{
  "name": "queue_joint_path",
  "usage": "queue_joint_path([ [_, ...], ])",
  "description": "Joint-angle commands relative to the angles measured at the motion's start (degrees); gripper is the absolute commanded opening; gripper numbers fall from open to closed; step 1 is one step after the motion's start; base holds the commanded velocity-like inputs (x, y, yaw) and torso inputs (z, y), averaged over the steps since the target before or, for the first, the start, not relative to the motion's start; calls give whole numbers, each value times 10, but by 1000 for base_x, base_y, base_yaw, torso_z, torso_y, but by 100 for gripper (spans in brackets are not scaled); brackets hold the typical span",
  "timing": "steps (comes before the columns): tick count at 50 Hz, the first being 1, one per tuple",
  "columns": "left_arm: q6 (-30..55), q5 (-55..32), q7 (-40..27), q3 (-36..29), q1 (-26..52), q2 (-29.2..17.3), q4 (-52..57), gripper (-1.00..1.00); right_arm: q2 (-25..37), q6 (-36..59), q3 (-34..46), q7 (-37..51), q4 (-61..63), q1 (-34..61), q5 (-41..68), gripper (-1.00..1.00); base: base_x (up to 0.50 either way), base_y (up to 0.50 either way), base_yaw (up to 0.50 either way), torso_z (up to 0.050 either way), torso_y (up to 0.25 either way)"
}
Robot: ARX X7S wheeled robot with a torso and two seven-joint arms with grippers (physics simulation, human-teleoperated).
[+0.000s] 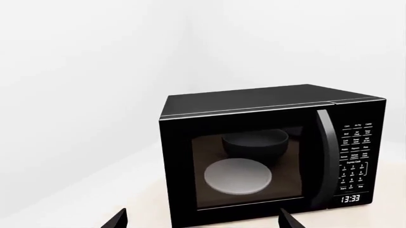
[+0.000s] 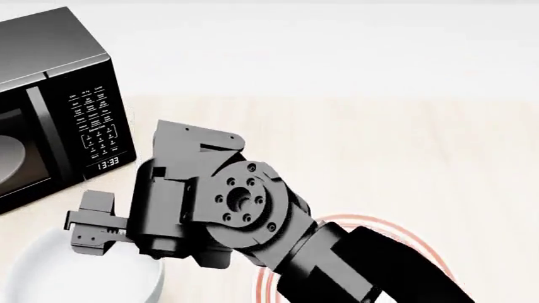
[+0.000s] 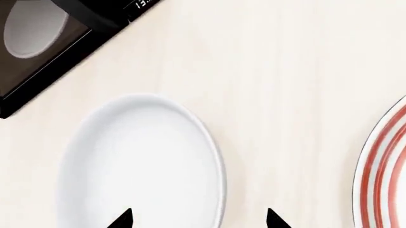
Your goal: Put the white bowl to the right of the plate.
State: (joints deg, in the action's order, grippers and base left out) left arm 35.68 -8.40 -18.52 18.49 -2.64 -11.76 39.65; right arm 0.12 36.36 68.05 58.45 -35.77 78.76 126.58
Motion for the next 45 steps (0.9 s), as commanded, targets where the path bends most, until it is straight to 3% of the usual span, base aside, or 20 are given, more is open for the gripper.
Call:
queue_joint_path([
  [1, -12, -4, -1, 1, -7, -1, -2, 100, -1, -104, 221, -97, -32, 55, 118, 100, 0, 0, 0, 0, 0],
  [10, 11, -14, -3, 5, -3, -6, 16, 100, -1, -115, 234, -118, -15, 50, 113, 100, 0, 0, 0, 0, 0],
  [45, -28, -22, -6, 5, -35, -5, 22, 100, -1, -146, 235, -139, -7, -8, 37, 100, 0, 0, 0, 0, 0],
])
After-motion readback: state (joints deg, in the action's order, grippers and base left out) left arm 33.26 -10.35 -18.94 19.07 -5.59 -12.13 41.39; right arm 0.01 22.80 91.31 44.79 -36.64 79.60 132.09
